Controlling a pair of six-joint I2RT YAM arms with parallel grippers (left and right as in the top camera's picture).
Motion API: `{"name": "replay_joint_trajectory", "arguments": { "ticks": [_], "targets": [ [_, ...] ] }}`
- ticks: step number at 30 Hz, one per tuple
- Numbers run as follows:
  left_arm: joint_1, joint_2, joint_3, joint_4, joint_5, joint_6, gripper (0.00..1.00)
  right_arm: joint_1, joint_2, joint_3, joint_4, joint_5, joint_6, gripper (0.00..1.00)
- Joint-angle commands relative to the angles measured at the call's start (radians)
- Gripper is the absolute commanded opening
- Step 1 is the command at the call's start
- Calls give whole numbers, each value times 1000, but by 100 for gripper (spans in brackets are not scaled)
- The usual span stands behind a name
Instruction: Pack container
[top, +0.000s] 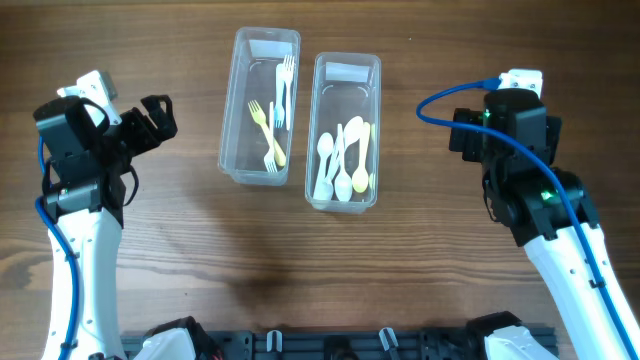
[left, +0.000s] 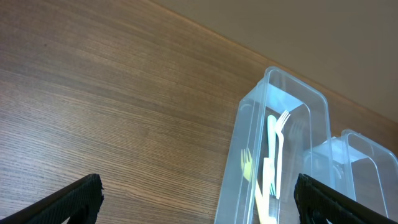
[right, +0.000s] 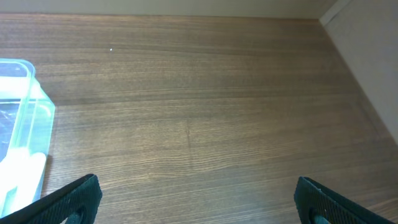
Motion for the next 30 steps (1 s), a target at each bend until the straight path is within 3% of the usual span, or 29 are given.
{"name": "replay_joint_trajectory", "arguments": {
  "ticks": [1, 8, 21, 30],
  "targets": [
    [6, -13, 13, 2, -9, -13, 100, -1, 4, 14, 2, 21, -5, 100],
    [6, -13, 13, 2, -9, -12, 100, -1, -100, -1, 2, 13, -5, 100],
    [6, -13, 13, 2, -9, -12, 100, -2, -849, -1, 2, 14, -5, 100],
    [6, -13, 13, 2, -9, -12, 100, -21, -1068, -8, -122, 98, -1, 100]
  ]
}}
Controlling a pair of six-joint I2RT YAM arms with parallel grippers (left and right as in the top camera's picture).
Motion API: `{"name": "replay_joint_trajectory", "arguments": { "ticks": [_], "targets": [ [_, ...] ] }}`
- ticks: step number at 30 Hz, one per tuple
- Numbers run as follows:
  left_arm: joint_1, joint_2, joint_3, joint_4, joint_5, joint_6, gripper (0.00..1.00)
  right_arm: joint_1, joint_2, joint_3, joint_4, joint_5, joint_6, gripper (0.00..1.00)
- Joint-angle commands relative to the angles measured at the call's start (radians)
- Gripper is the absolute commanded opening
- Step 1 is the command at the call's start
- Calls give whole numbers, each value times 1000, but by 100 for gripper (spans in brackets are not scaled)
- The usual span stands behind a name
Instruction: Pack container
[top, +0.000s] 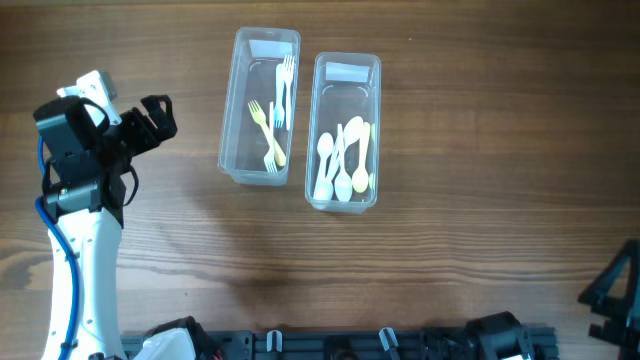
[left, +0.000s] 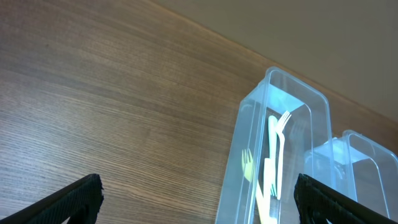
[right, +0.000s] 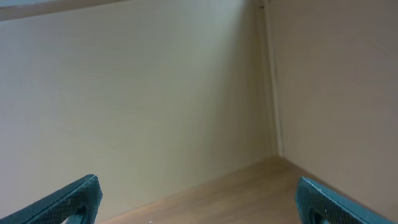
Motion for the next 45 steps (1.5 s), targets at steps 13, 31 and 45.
{"name": "replay_joint_trajectory", "arguments": {
  "ticks": [13, 31, 45],
  "targets": [
    [6, -13, 13, 2, -5, -13, 100, -146, -126, -589, 249, -251, 388, 100],
    [6, -13, 13, 2, -5, -13, 100, -147, -126, -1006, 579, -488, 69, 100],
    [6, -13, 13, 2, -5, -12, 100, -288, -126, -1016, 611, -678, -265, 100]
  ]
}}
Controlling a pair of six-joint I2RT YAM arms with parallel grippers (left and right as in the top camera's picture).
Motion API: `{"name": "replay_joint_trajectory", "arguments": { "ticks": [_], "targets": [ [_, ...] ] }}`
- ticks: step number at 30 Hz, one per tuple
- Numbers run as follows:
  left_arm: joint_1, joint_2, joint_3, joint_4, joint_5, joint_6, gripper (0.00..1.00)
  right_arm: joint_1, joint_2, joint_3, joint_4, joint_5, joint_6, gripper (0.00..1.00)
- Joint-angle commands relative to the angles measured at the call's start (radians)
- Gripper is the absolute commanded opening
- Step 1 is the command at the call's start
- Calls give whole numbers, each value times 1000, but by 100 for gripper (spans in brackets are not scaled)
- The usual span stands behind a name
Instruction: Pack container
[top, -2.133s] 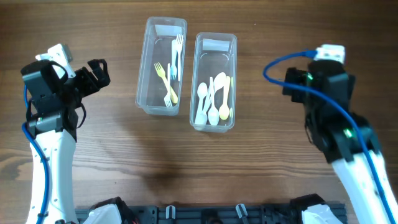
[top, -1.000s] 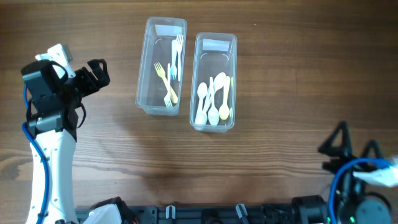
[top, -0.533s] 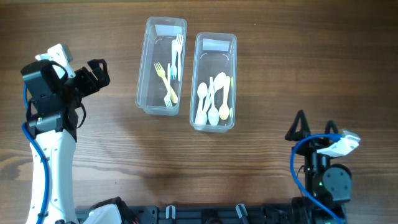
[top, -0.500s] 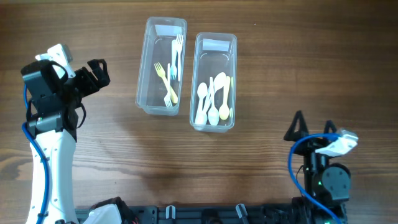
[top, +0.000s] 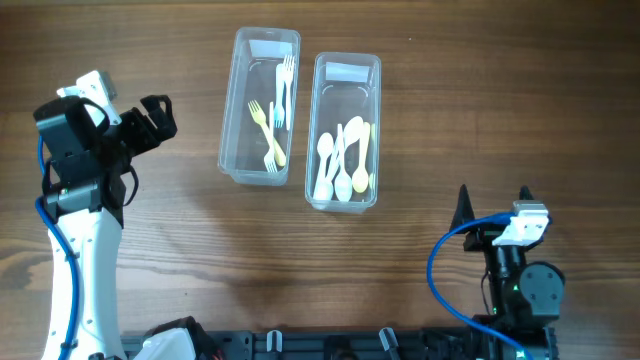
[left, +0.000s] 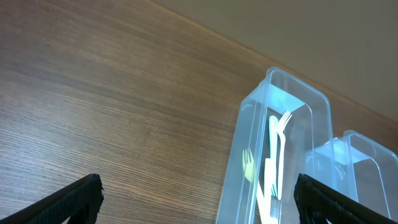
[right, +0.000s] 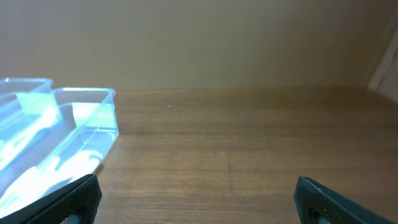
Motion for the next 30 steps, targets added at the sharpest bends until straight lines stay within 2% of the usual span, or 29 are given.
{"name": "replay_joint_trajectory", "arguments": {
  "ticks": [1, 30],
  "targets": [
    [6, -13, 13, 2, -2, -12, 100, -15, -12, -5, 6, -91, -113, 100],
    [6, -13, 13, 2, -2, -12, 100, -15, -12, -16, 40, -97, -110, 100]
  ]
}}
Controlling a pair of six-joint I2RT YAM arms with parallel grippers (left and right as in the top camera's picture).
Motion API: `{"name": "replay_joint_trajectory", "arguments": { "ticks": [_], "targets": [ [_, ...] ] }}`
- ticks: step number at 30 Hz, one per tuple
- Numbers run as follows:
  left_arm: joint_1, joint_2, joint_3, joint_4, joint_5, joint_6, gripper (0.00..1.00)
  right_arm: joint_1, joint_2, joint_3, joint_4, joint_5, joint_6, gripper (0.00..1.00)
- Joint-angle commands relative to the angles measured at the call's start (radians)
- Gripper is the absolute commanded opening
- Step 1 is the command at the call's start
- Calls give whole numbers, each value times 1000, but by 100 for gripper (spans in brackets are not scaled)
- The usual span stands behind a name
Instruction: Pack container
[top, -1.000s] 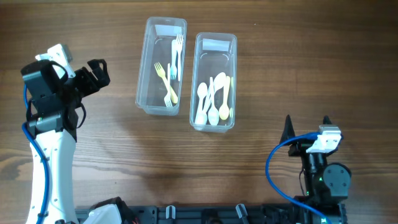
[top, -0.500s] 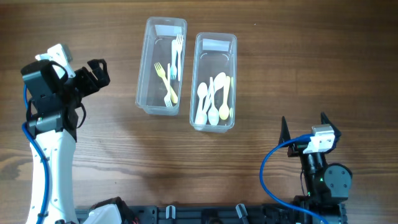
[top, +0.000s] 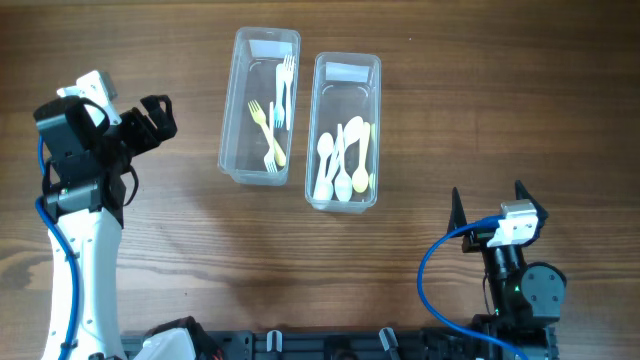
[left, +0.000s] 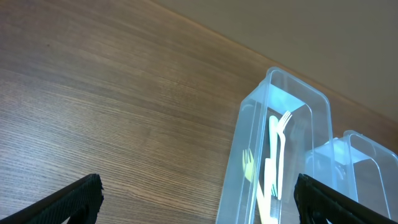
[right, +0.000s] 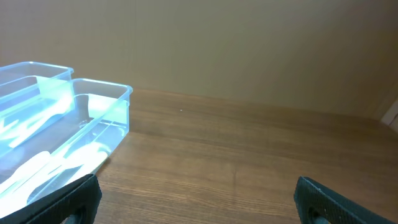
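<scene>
Two clear plastic containers stand side by side at the table's far middle. The left container holds several forks, yellow, white and blue. The right container holds several white and yellow spoons. My left gripper stands open left of the containers, holding nothing; in its wrist view the fork container lies ahead to the right. My right gripper is open and folded low at the table's near right edge, empty; the spoon container shows at the left of its wrist view.
Bare wooden table surrounds the containers. A black rail runs along the near edge. A blue cable loops beside the right arm's base. A beige wall rises behind the table.
The right arm has shifted slightly at its folded spot near the front edge, its wrist view turned a little to the right. The left arm and both containers have not moved.
At first both arms stood raised beside the containers, grippers open. Then the right arm was almost out of the overhead view, its camera facing the wall. Later it sat folded at the near right edge, where it is now. The left arm stayed still throughout.
</scene>
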Motion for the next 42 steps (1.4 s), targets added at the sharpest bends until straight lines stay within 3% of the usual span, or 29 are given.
{"name": "replay_joint_trajectory", "arguments": {
  "ticks": [1, 11, 18, 28, 35, 42],
  "targets": [
    [6, -13, 13, 2, -2, -13, 100, -5, -12, -10, 6, -15, -11, 100],
    [5, -43, 13, -10, -2, -13, 100, -5, -12, -10, 6, -15, -11, 100],
    [-3, -420, 13, -171, -2, -13, 100, -5, -12, -10, 6, -15, -11, 100],
    [-155, -983, 13, -180, -2, -13, 100, -5, -12, -10, 6, -15, -11, 100],
    [-193, -1163, 11, -198, -2, -12, 100, -5, -12, -10, 6, -15, -11, 100],
    [-193, -1260, -46, -413, -5, -9, 100, -5, -12, -10, 6, -15, -11, 100]
  ]
}}
